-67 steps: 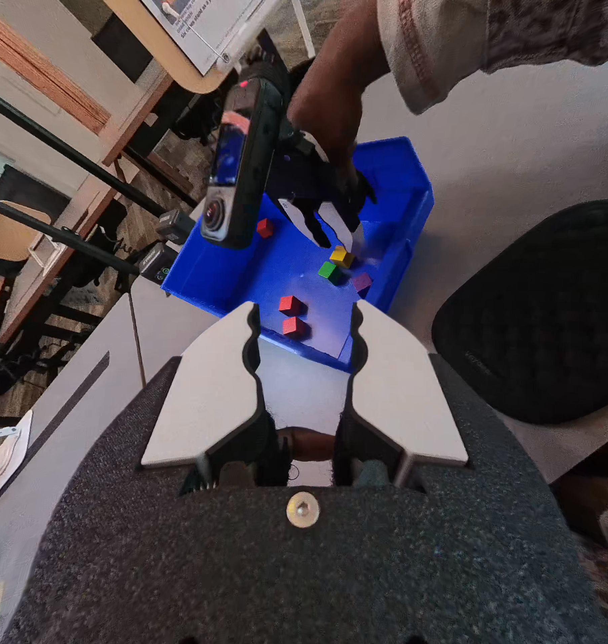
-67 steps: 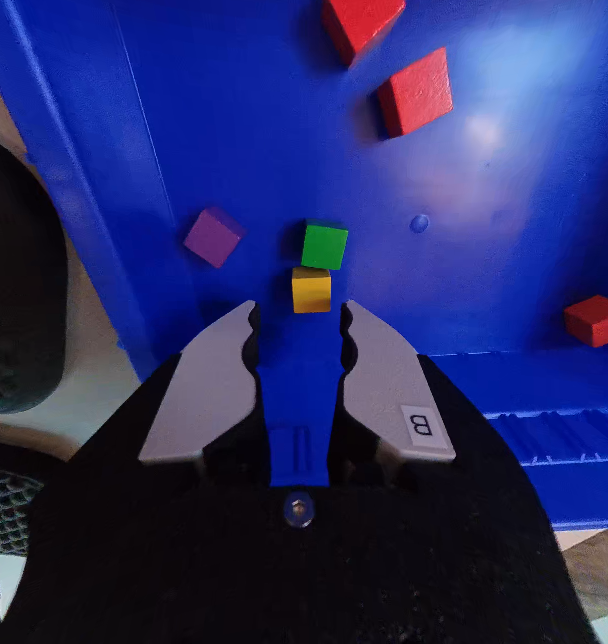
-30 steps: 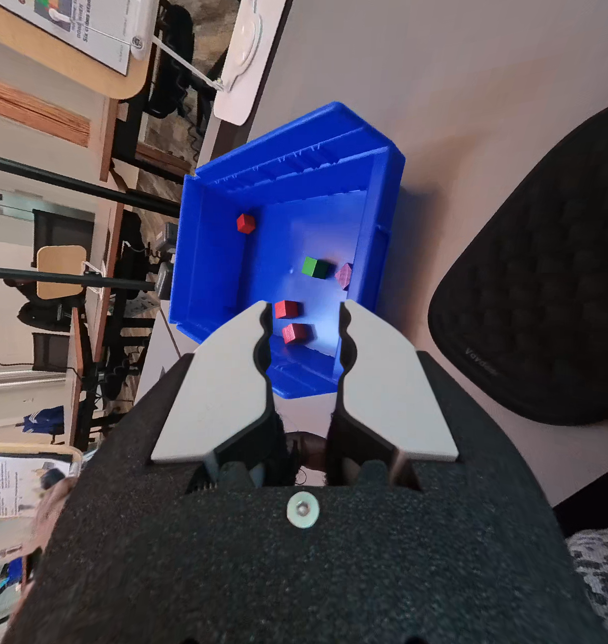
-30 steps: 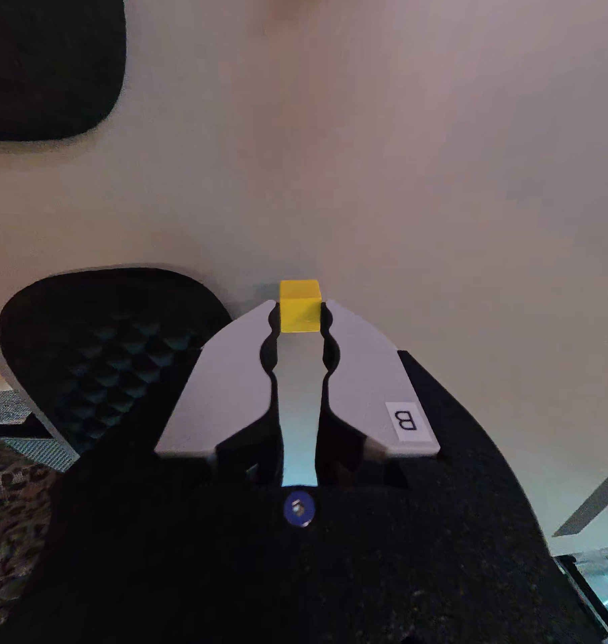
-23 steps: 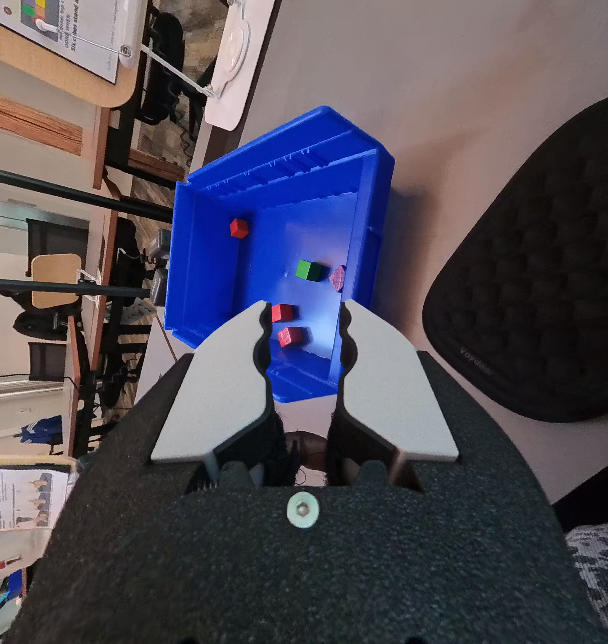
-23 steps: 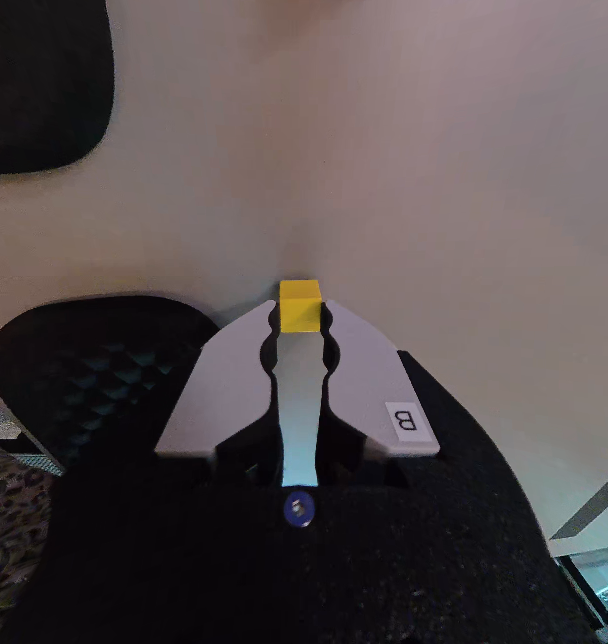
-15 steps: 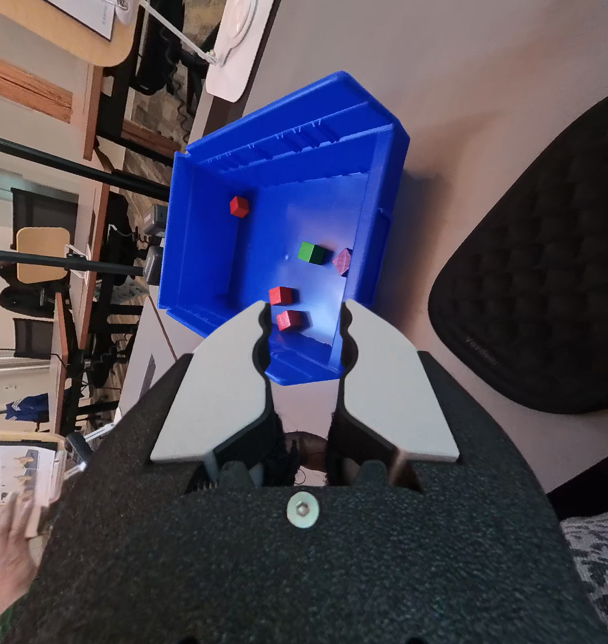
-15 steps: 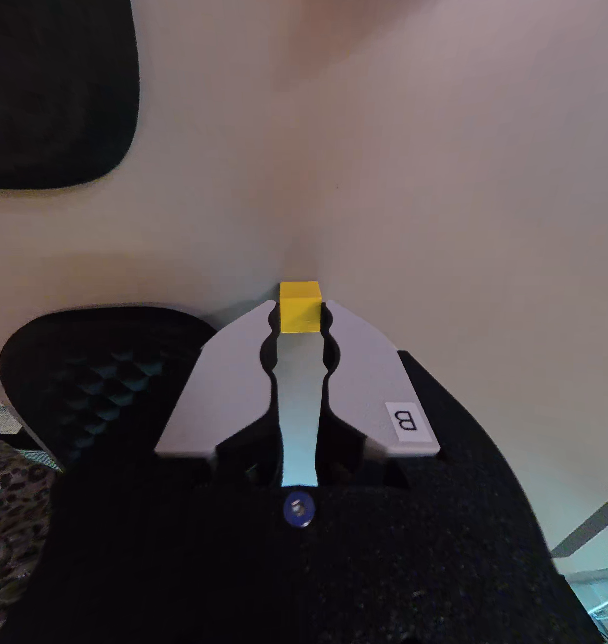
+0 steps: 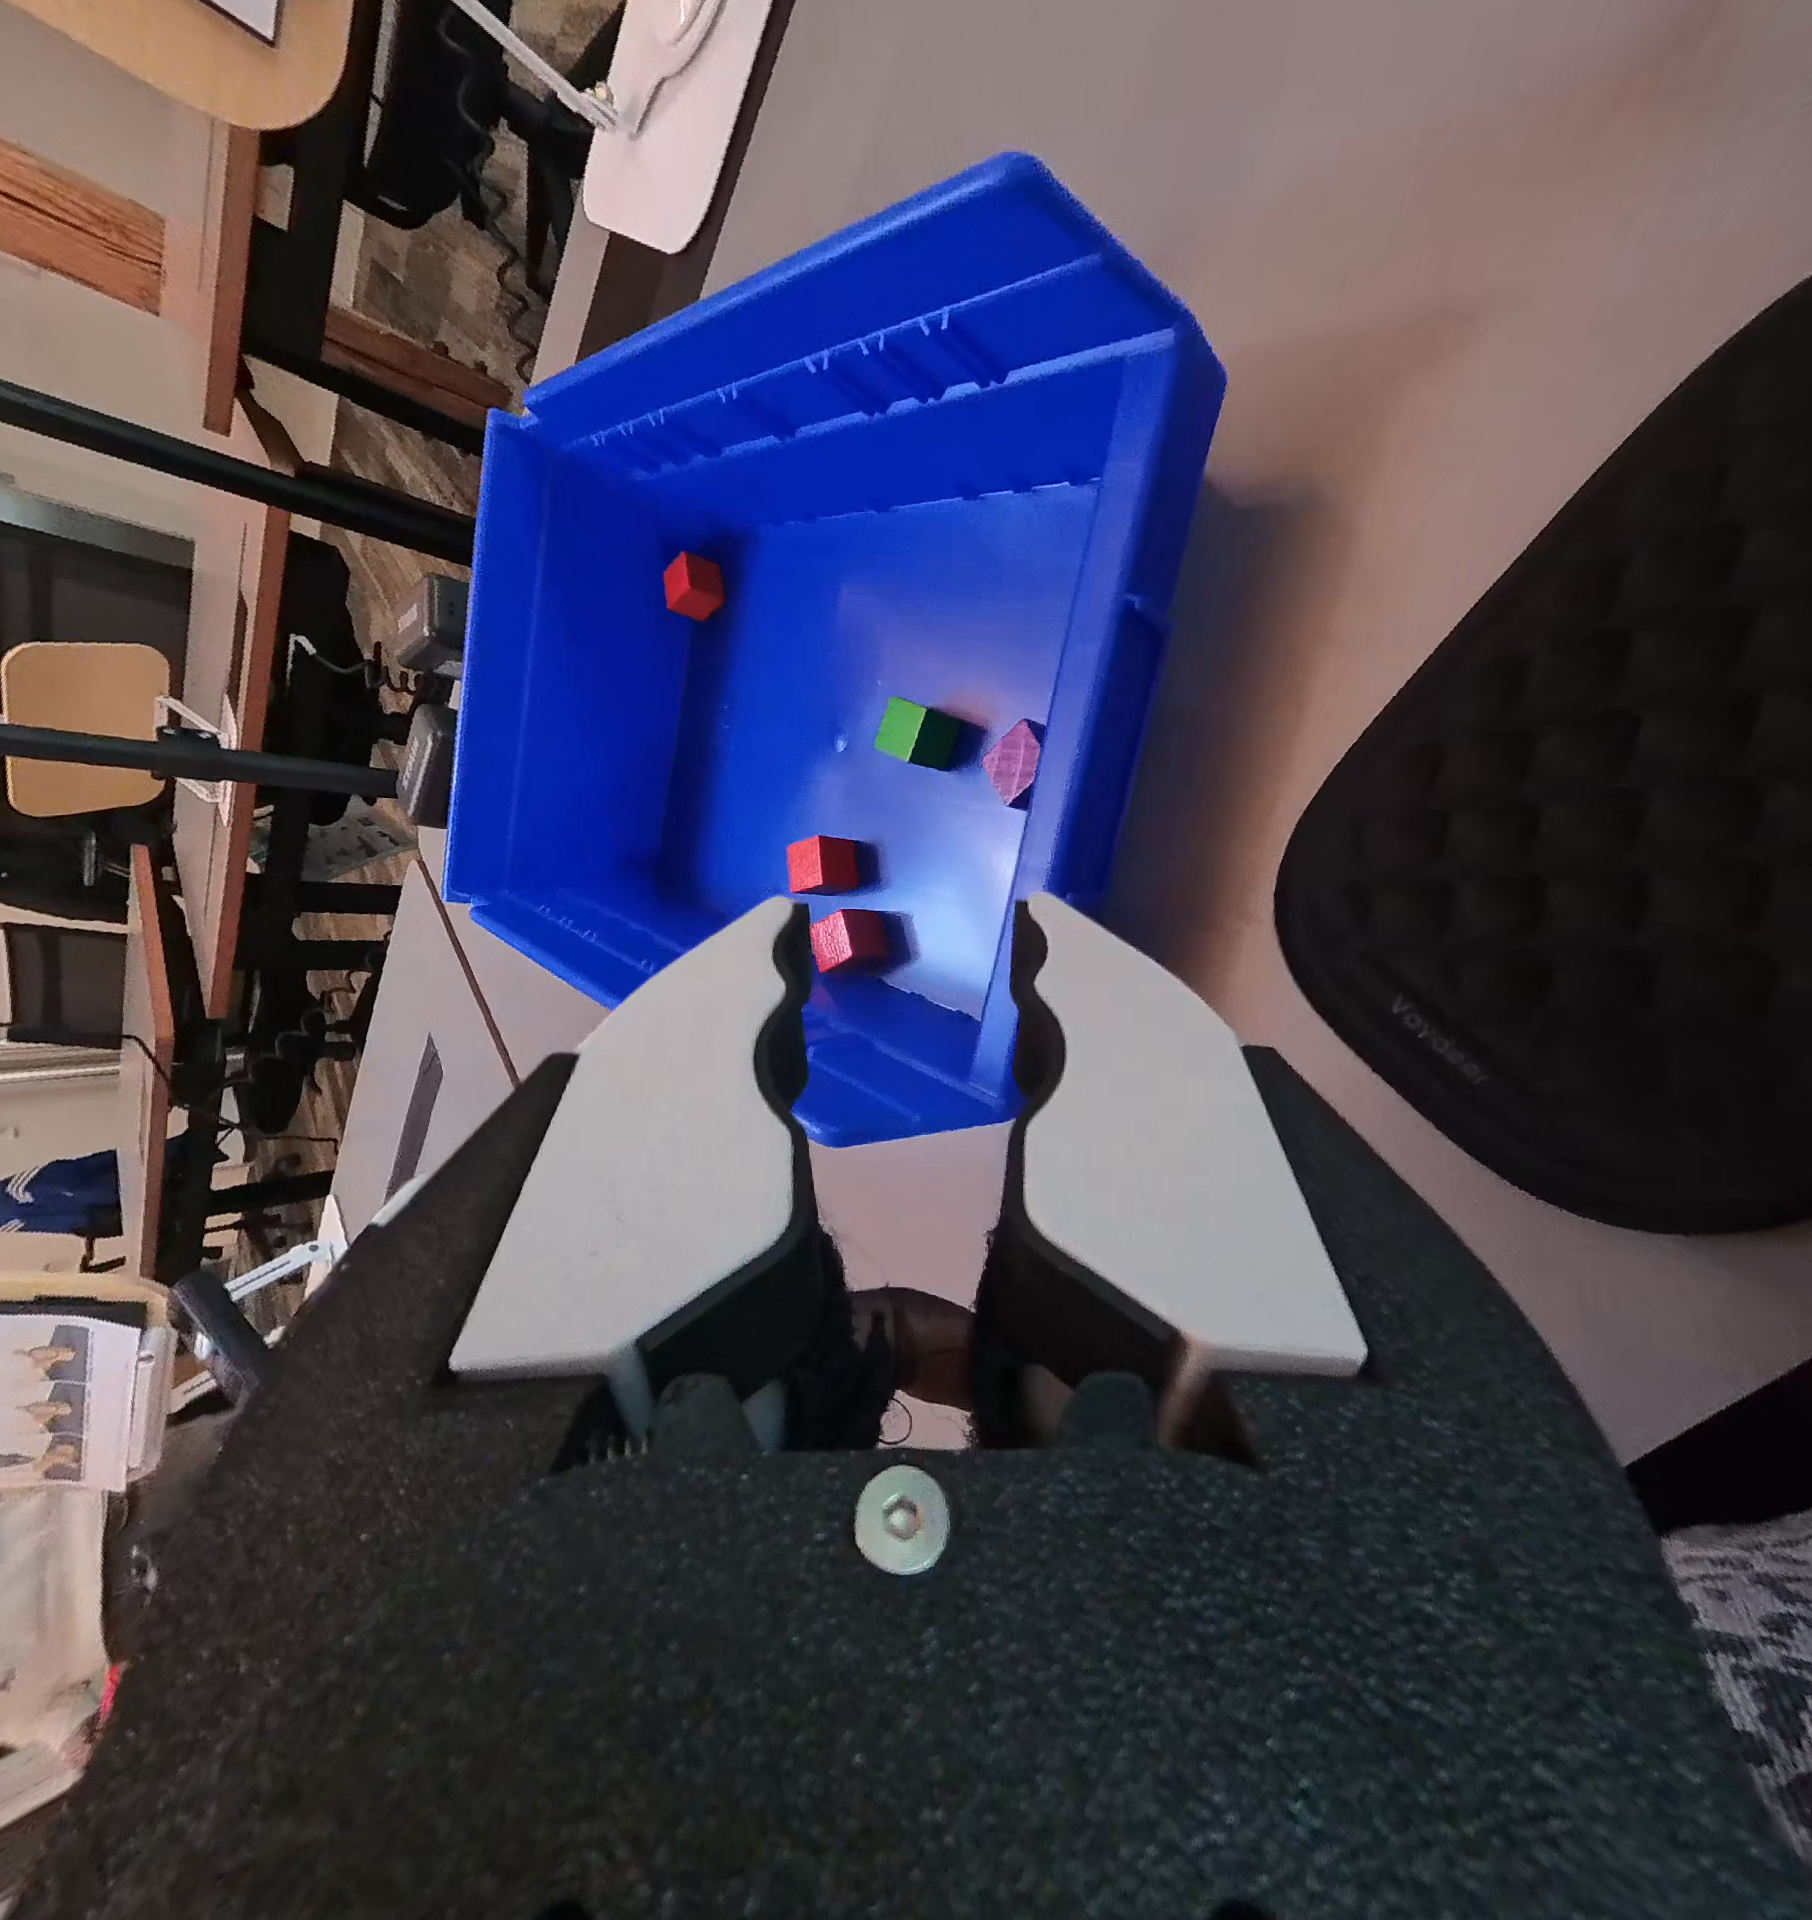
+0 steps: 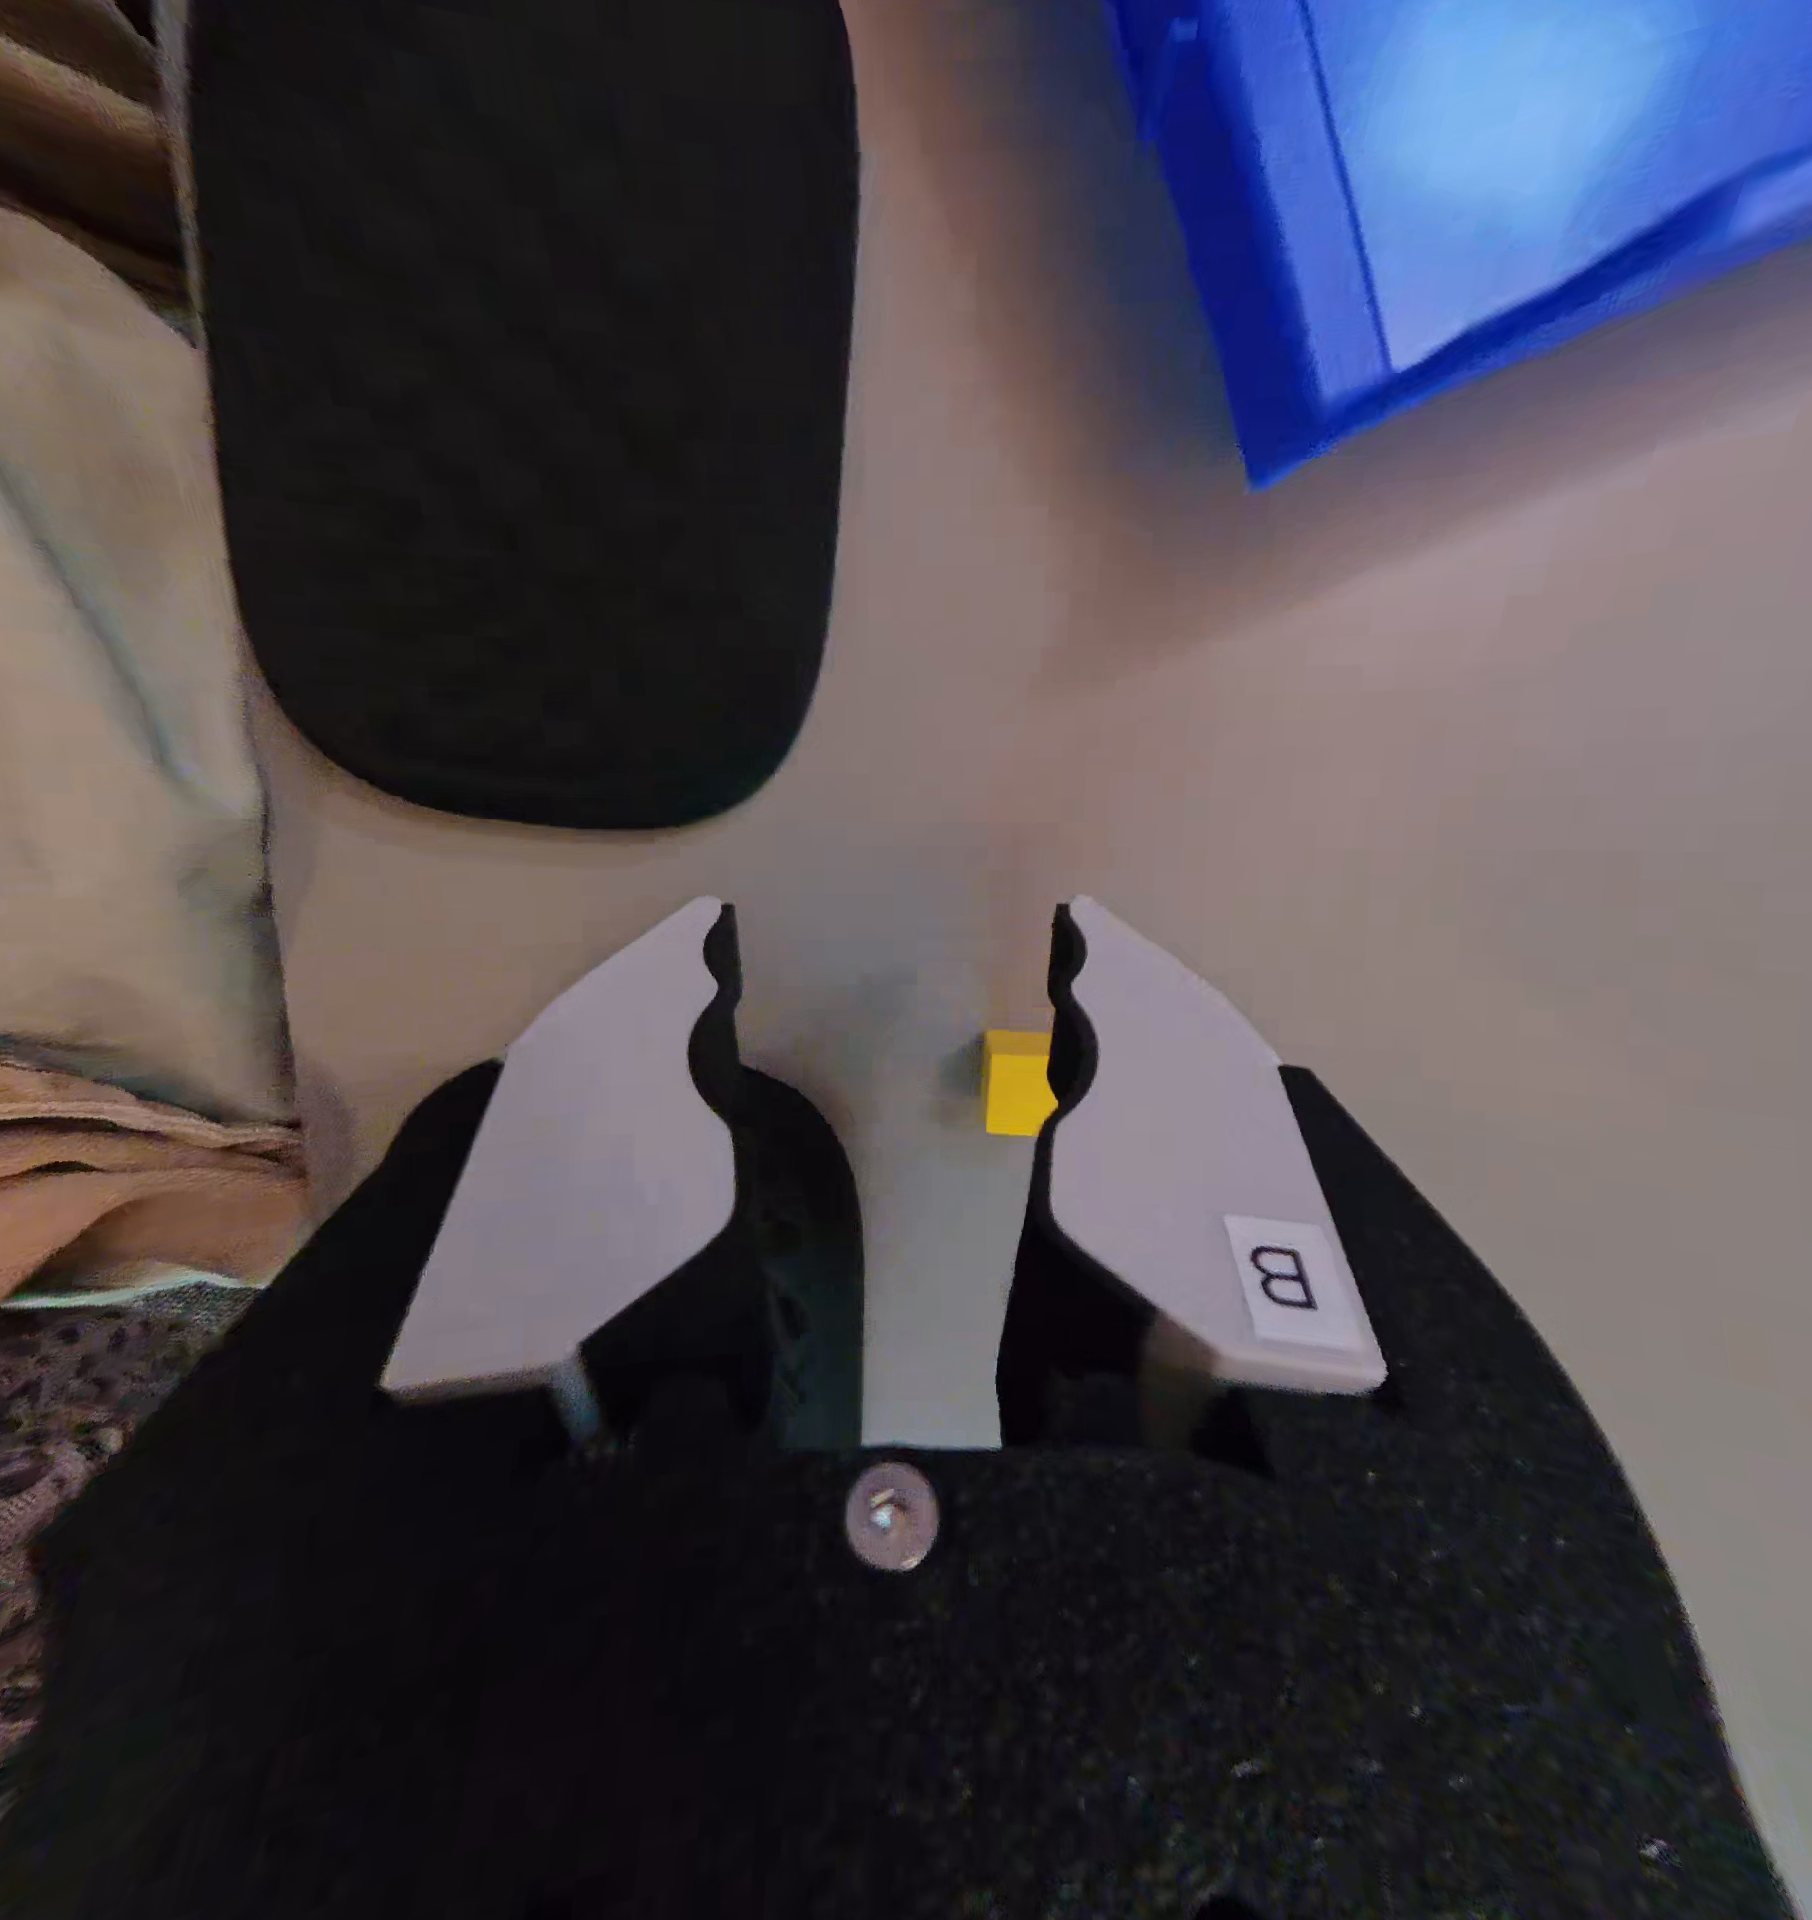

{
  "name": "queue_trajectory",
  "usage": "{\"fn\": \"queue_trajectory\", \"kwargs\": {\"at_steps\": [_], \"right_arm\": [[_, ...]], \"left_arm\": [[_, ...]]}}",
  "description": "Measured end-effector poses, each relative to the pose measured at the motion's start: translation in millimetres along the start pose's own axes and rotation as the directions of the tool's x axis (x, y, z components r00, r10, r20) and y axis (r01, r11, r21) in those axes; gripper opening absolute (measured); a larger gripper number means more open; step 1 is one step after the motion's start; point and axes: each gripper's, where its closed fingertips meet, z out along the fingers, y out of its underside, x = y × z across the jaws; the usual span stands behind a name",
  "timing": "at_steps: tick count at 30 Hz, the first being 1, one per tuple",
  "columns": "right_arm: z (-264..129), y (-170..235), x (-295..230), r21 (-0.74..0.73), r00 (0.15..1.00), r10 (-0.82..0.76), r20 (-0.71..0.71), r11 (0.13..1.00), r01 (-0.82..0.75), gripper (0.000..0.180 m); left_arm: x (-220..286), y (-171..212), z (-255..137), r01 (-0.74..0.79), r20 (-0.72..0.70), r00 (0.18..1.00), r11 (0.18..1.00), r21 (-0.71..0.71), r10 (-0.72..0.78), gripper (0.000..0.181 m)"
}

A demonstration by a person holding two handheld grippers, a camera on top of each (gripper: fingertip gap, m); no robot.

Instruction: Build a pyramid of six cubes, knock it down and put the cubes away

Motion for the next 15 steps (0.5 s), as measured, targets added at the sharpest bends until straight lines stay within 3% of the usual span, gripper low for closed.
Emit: {"fn": "queue_trajectory", "kwargs": {"at_steps": [4, 10, 15], "right_arm": [[-15, -46, -12, 0.110, 0.995, -0.095, 0.035, 0.990, 0.091, 0.051], [-15, -145, 3, 0.235, 0.968, -0.249, -0.037, 0.939, 0.251, 0.042], [30, -191, 37, 0.082, 0.953, -0.304, 0.012, 0.950, 0.302, 0.048]], "left_arm": [[-6, 9, -4, 0.118, 0.006, 0.993, 0.993, -0.023, -0.117, 0.033], [-33, 52, -13, 0.307, 0.106, 0.948, 0.949, -0.075, -0.299, 0.032], [-46, 86, -20, 0.393, 0.165, 0.912, 0.914, -0.097, -0.375, 0.032]]}}
